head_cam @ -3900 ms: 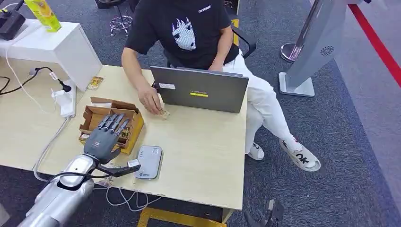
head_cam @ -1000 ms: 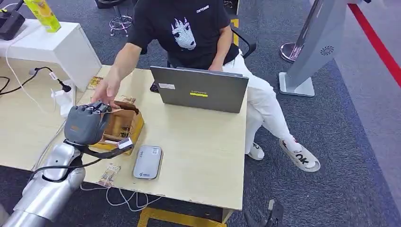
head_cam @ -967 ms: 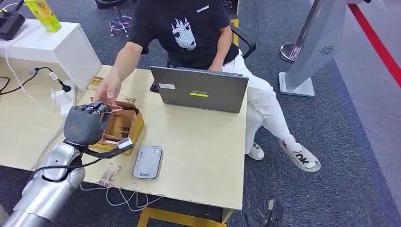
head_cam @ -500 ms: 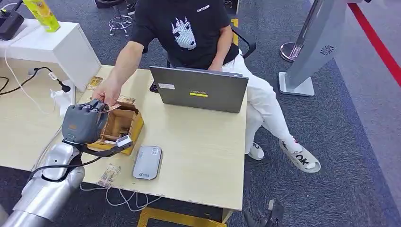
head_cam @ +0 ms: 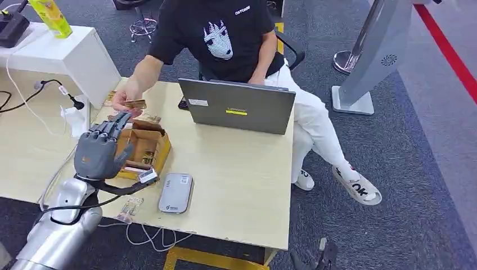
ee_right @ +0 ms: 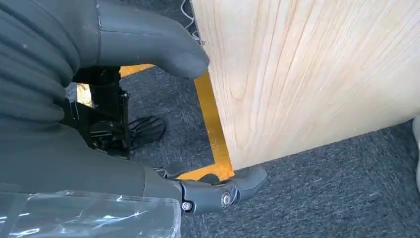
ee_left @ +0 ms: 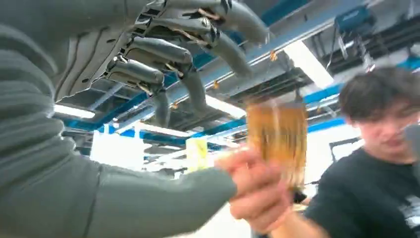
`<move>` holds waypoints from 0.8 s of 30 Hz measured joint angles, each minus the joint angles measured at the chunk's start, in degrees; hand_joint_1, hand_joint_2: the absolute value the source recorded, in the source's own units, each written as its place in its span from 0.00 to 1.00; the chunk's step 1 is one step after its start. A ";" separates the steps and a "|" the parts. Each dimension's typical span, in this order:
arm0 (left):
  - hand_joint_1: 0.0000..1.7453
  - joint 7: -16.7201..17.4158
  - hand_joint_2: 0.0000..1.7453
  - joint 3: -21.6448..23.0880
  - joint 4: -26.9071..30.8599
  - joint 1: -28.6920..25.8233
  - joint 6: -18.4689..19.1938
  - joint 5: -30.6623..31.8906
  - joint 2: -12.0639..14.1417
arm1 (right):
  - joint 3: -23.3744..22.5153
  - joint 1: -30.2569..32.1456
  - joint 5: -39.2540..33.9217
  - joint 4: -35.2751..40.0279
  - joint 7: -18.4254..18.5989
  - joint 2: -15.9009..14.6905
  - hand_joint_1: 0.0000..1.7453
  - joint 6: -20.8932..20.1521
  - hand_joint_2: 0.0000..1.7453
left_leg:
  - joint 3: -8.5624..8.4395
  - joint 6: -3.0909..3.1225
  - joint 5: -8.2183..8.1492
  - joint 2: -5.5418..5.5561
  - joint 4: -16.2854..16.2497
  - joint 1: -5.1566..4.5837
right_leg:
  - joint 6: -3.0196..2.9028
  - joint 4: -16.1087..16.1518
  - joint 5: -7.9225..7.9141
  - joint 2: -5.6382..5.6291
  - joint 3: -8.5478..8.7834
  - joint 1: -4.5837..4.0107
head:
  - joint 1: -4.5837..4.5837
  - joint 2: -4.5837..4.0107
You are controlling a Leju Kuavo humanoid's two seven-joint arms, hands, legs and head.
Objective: Pass the card to the sensor for recognition and then transmit it.
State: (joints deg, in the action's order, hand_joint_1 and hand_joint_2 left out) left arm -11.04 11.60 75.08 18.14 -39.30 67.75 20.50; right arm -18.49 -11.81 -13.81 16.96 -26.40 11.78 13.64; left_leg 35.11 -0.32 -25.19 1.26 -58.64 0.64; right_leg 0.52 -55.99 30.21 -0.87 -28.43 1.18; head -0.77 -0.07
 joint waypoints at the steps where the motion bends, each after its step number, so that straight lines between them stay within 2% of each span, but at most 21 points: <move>1: 0.00 -1.97 1.00 -1.19 1.62 -1.36 -0.11 -0.30 -1.14 | -0.02 0.04 -0.09 0.02 -0.02 0.00 0.00 0.00 1.00 | 0.01 0.00 0.00 0.00 0.00 0.00 | 0.00 0.00 0.00 0.00 0.00 0.00 | 0.02 0.00; 2: 0.00 -4.24 1.00 -2.69 3.28 -2.95 -0.13 -0.88 -2.12 | -0.02 0.10 -0.35 0.02 -0.09 0.00 0.00 0.00 1.00 | 0.01 0.01 -0.01 0.00 0.00 -0.01 | 0.00 0.01 0.00 0.00 0.00 0.01 | 0.00 0.02; 4: 0.00 -11.46 1.00 -6.78 7.63 -6.31 -0.13 -3.13 -5.64 | -0.07 0.28 -1.31 0.02 0.07 0.00 0.00 0.00 1.00 | 0.01 0.01 -0.02 -0.02 0.00 -0.03 | 0.01 0.02 0.00 -0.03 -0.01 0.05 | 0.00 0.00; 7: 0.00 -25.00 1.00 -15.04 15.20 -11.22 -0.35 -12.19 -13.54 | -1.13 0.83 -4.19 0.02 0.61 -0.02 0.00 0.00 1.00 | 0.04 0.04 -0.06 0.00 0.00 -0.08 | 0.02 0.04 0.01 -0.03 0.02 0.07 | 0.06 0.00; 8: 0.00 -27.46 1.00 -17.95 18.84 -13.82 -0.35 -16.51 -16.22 | -1.66 1.20 -4.87 0.02 0.37 -0.04 0.00 0.00 1.00 | 0.02 0.02 -0.12 -0.08 0.00 -0.10 | 0.02 0.04 0.01 -0.12 0.01 0.07 | 0.07 0.00; 11: 0.00 -28.63 1.00 -26.54 29.95 -22.29 -0.83 -30.98 -23.46 | -3.30 3.57 -6.19 0.00 -0.39 -1.05 0.00 -0.02 1.00 | -0.06 0.06 -0.30 -0.29 -0.01 -0.10 | 0.07 0.08 0.08 -0.31 -0.02 0.09 | 0.02 0.00; 13: 0.00 -28.80 1.00 -30.92 34.61 -25.95 -0.94 -32.94 -25.85 | -4.09 4.86 -6.51 0.00 -0.65 -1.83 0.00 0.87 1.00 | 0.00 0.06 -0.30 -0.03 -0.01 -0.08 | 0.14 0.09 0.20 -0.03 -0.08 0.08 | -0.04 0.02; 17: 0.00 -29.09 1.00 -34.83 39.78 -29.42 -0.87 -33.42 -28.98 | -4.68 5.26 -6.51 0.00 -0.79 -2.34 0.00 2.56 1.00 | -0.04 0.05 -0.30 0.06 0.01 -0.05 | 0.08 0.08 0.27 0.08 -0.01 0.05 | -0.02 0.02; 21: 0.00 -29.09 1.00 -36.65 42.29 -30.82 -0.87 -33.52 -30.42 | -5.09 5.32 -6.53 0.00 -0.79 -2.60 0.00 2.56 1.00 | -0.06 0.02 -0.26 0.09 0.01 -0.04 | 0.07 0.06 0.26 0.11 0.04 0.04 | 0.00 0.02; 23: 0.00 -29.09 1.00 -37.62 42.68 -31.06 -0.87 -36.82 -31.41 | -5.36 5.35 -6.75 0.00 -0.83 -2.67 0.00 2.56 1.00 | -0.06 0.02 -0.27 0.09 0.01 -0.06 | 0.07 0.06 0.26 0.11 0.07 0.05 | 0.02 0.02; 24: 0.00 -29.09 0.00 -38.62 42.64 -31.30 -0.32 -41.22 -32.17 | -5.71 5.55 -6.75 -0.07 -1.12 -2.80 0.00 2.56 1.00 | -0.05 0.02 -0.27 0.10 0.01 -0.07 | 0.07 0.06 0.25 0.13 0.19 0.05 | 0.00 0.02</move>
State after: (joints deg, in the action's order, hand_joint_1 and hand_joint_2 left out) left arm -40.13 -27.02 117.72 -13.17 -39.62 26.53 -11.68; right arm -24.20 -6.26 -20.57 16.89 -27.52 8.98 16.20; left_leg 35.06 -0.30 -25.46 1.36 -58.63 0.56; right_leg 0.59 -55.93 30.46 -0.74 -28.24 1.23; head -0.77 -0.04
